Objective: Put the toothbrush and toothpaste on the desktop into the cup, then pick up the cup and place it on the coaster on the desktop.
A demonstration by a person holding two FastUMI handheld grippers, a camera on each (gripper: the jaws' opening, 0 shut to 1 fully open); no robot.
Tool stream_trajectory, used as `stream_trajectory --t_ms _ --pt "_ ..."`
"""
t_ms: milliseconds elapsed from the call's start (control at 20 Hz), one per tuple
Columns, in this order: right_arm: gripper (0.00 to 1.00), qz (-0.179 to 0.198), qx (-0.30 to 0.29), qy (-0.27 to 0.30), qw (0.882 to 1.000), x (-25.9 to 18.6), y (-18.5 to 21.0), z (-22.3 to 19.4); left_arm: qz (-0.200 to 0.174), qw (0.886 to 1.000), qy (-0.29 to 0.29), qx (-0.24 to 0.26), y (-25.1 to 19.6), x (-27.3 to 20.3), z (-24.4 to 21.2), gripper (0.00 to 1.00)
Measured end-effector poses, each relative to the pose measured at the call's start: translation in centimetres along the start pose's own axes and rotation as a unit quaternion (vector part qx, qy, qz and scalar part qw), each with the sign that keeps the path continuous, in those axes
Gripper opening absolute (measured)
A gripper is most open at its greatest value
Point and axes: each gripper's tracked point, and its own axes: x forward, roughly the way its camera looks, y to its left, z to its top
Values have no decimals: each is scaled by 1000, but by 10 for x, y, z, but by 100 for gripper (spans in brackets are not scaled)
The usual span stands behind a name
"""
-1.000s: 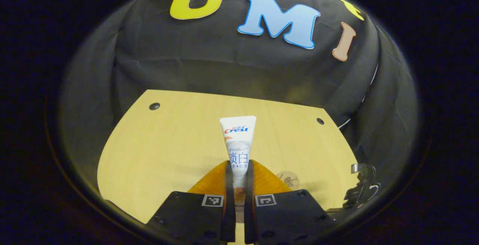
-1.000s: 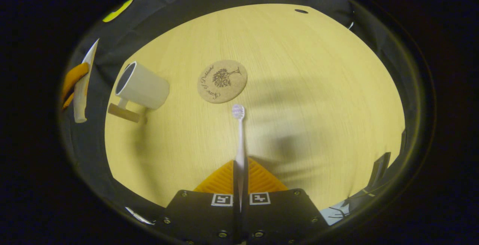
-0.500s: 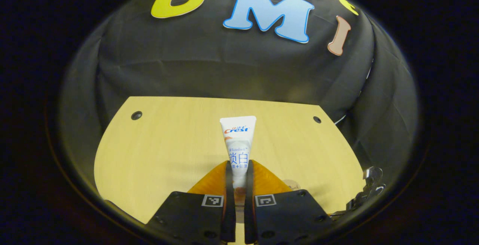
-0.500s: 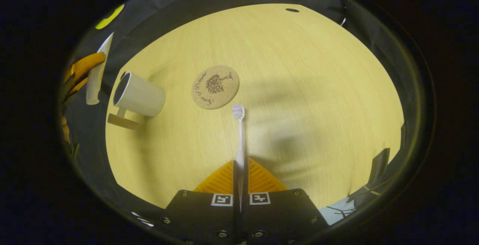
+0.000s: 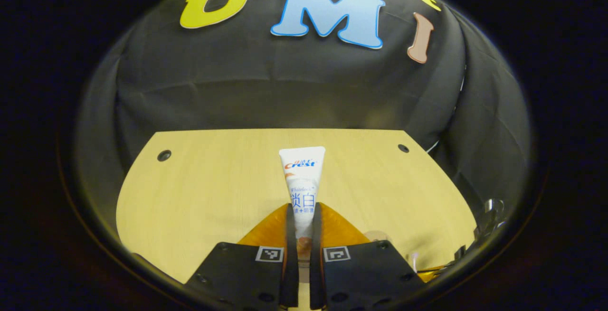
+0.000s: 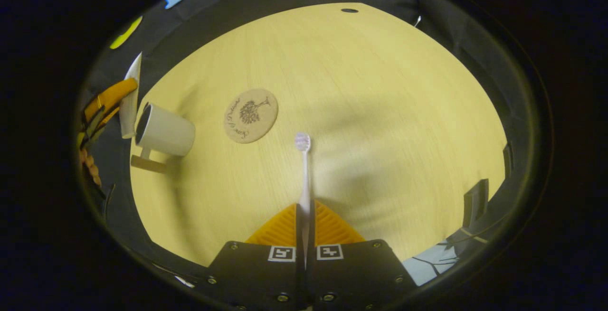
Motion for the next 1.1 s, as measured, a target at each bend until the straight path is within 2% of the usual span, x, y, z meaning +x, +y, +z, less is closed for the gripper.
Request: stream_trajectory --t_ms 250,350,450,600,650,700,750,850,900,1050,1100 --pt "2 -3 3 -4 1000 -4 -5 2 7 1000 -26 13 -5 0 -10 15" --pt "2 -1 4 -8 1000 -7 -4 5 10 1000 -24 15 -7 1 -16 22" --pt "2 1 1 -13 1000 -11 -3 10 14 1000 -18 15 -5 4 -25 24" --pt "2 9 0 -23 1000 -16 3 19 19 1000 -13 6 -4 0 -35 33" --pt "2 13 1 -27 1000 -19 6 23 16 1000 -11 5 -5 -1 -39 43" --pt "2 18 2 -31 999 -21 11 28 20 1000 -11 5 -4 -5 -40 60" --pt "2 24 3 -37 999 -24 16 34 19 1000 -10 6 -3 -6 -42 57" --pt "2 37 2 -51 998 -30 28 47 20 1000 -14 7 -4 -16 -43 69" --pt "2 45 2 -59 997 -34 35 55 16 1000 -14 5 -6 -20 -44 63" --pt "2 66 -3 -82 994 -42 58 78 17 1000 -22 -4 -6 -36 -45 72" --pt "2 73 -5 -89 993 -44 65 85 17 1000 -25 -5 -6 -41 -44 72"
